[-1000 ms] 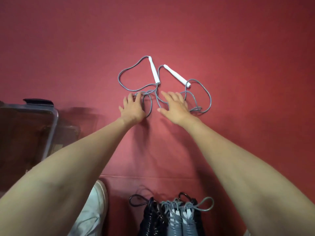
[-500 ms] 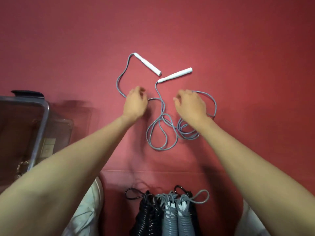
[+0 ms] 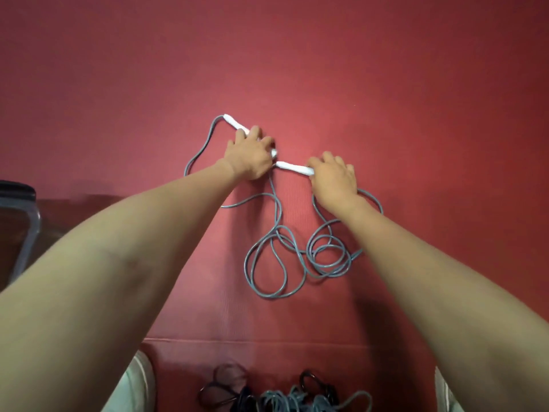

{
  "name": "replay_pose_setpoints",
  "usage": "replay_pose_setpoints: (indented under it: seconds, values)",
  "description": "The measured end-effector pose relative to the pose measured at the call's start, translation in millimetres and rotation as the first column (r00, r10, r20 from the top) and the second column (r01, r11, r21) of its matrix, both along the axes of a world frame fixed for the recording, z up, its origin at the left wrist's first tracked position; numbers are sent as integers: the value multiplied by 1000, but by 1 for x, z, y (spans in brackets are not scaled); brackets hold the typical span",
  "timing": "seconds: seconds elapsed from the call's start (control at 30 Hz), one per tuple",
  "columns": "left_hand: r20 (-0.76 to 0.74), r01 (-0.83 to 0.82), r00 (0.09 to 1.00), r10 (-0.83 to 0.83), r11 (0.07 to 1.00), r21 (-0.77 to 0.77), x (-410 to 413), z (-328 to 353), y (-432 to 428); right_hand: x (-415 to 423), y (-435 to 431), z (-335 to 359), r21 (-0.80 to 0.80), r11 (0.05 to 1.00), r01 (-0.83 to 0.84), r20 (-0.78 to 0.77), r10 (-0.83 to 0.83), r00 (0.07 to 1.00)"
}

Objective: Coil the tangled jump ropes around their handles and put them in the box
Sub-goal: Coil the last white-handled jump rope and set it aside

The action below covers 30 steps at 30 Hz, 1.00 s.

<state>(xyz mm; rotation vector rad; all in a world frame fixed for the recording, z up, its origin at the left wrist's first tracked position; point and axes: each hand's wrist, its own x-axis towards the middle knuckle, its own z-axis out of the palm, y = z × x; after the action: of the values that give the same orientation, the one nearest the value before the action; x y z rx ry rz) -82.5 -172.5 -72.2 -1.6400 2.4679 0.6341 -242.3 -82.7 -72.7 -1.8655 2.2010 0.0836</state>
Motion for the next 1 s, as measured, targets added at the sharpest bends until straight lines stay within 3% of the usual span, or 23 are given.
replay_pose_setpoints:
  seconds: [0.17, 0.27, 0.37, 0.43, 0.5, 0.63, 0.87, 1.0]
  values:
    - [60, -29, 998, 34, 995, -94, 19, -10, 26, -13, 27, 14, 106, 988, 115, 16, -118, 993]
    - [-240, -136, 961, 140, 990, 30, 30, -2, 56, -14, 43, 40, 64, 949, 309, 202, -316, 927]
    - [-468, -341, 801, 373, 927, 155, 29, 40, 87, -10, 60, 78, 31, 917, 399, 366, -382, 849]
    - [-526, -460, 650, 548, 835, 302, 26, 77, 105, -7, 74, 108, -2, 916, 402, 438, -360, 823]
    - [-543, -476, 551, 634, 773, 419, 25, 113, 124, -3, 88, 143, -11, 922, 388, 516, -327, 791]
    - [-606, -344, 502, 618, 785, 515, 30, 197, 161, 11, 119, 224, -37, 936, 351, 609, -257, 750]
    - [-820, -225, 403, 406, 913, 341, 29, 392, 209, 19, 161, 393, -198, 895, 400, 783, -101, 614]
    - [-895, -144, 240, 376, 926, 350, 28, 465, 239, 33, 188, 469, -299, 864, 404, 858, 59, 510]
